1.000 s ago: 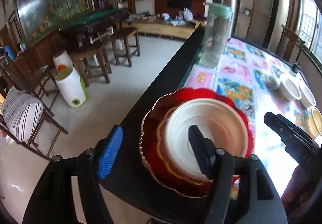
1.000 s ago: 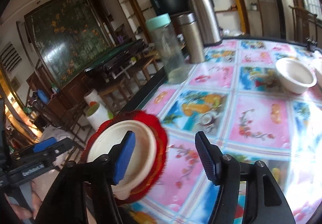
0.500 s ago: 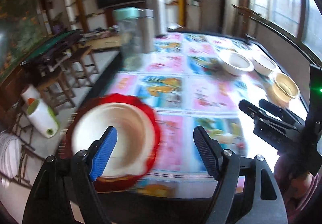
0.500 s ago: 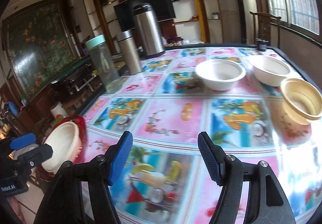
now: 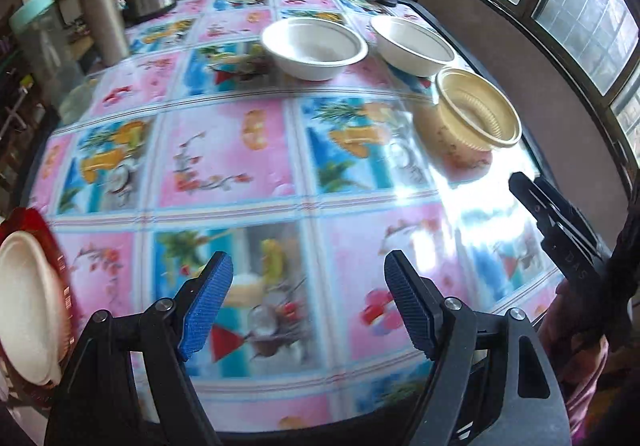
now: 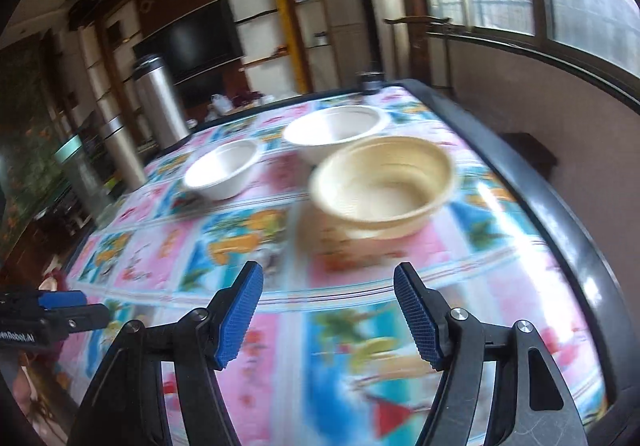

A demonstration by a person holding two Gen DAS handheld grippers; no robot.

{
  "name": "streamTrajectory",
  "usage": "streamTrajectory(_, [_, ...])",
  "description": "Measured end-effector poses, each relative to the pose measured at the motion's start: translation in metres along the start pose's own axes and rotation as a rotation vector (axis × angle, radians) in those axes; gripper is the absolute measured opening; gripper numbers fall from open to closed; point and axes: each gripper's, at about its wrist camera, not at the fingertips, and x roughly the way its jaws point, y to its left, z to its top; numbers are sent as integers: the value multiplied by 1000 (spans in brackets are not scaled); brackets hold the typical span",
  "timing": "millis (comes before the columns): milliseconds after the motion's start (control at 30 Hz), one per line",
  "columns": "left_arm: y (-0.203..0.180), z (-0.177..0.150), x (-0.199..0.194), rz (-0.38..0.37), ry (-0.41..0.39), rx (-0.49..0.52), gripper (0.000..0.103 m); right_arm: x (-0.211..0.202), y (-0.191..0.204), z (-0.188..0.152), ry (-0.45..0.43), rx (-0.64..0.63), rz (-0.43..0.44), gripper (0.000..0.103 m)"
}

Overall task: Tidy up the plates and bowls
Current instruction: 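Close the right gripper on a cream plate rim while the left gripper grasps another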

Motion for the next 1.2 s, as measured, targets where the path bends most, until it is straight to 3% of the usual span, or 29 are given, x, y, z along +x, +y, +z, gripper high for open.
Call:
streamTrajectory(200, [-35, 41, 19, -68, 11, 3, 78, 5, -82, 30, 3, 151, -113, 70])
streamTrajectory(400, [-63, 93, 34, -113, 62, -15, 78, 17, -111, 64, 1, 196, -146, 70])
streamTrajectory(600, [-91, 141, 60, -167, 124, -26, 78, 59, -136, 95, 118, 333, -30, 70])
streamTrajectory(767, [-101, 157, 85, -203, 189, -60, 78, 100, -151, 97, 230, 448, 84, 70])
streamTrajectory(900, [-107, 159, 100, -240, 217, -86, 78, 111, -156, 86, 236, 492, 145, 70])
streamTrajectory(1200, [-107, 155, 110, -291, 185, -151, 78, 109, -166, 80, 210, 549, 233, 70])
